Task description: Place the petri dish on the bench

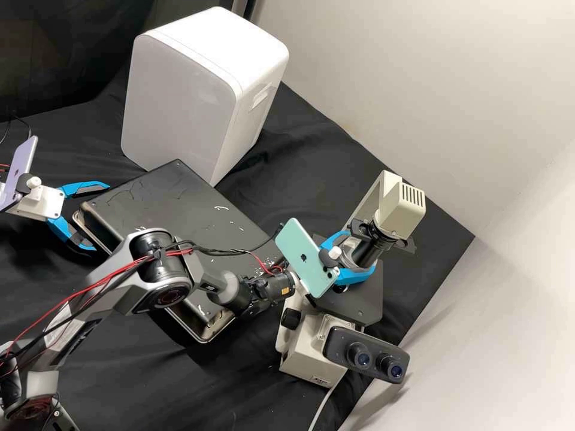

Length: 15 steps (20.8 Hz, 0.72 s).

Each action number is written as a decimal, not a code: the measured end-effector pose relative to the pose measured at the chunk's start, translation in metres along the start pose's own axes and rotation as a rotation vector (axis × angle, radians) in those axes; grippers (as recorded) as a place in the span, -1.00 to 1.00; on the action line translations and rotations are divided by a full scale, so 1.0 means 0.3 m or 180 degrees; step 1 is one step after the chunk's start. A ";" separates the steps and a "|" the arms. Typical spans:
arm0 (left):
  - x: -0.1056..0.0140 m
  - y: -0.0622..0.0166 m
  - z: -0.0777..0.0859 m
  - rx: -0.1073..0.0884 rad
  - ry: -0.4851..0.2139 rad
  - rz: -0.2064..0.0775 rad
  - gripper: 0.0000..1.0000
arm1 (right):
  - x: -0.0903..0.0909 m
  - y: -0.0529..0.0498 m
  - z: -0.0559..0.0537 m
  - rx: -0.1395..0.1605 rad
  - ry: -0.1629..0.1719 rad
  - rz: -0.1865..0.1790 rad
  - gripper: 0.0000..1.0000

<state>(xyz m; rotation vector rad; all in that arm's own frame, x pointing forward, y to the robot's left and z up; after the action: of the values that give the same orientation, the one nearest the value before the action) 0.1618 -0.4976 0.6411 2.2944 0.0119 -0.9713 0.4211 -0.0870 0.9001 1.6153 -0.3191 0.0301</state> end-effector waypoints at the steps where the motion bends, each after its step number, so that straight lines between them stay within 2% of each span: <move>1: 0.000 0.000 0.000 0.0000 0.0000 0.0000 1.00 | -0.018 -0.009 -0.003 0.0000 0.0013 -0.0017 -1.00; 5: 0.000 0.000 0.000 0.0000 0.0000 0.0000 1.00 | -0.099 -0.032 -0.016 0.0102 0.0127 -0.0055 -1.00; 7: 0.000 0.000 0.000 0.0000 0.0000 0.0000 1.00 | -0.150 -0.046 -0.015 0.0170 0.0133 -0.0087 -1.00; 11: 0.000 0.000 0.000 0.0000 0.0000 0.0000 1.00 | -0.236 -0.048 -0.017 0.0184 0.0161 -0.0076 -1.00; 15: 0.000 0.000 0.000 0.0000 0.0000 0.0000 1.00 | -0.285 -0.049 -0.017 0.0172 0.0163 -0.0112 -1.00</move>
<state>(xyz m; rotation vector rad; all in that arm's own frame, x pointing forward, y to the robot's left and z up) 0.1618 -0.4976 0.6411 2.2944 0.0119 -0.9713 0.3431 -0.0655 0.8680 1.6705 -0.2522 0.0537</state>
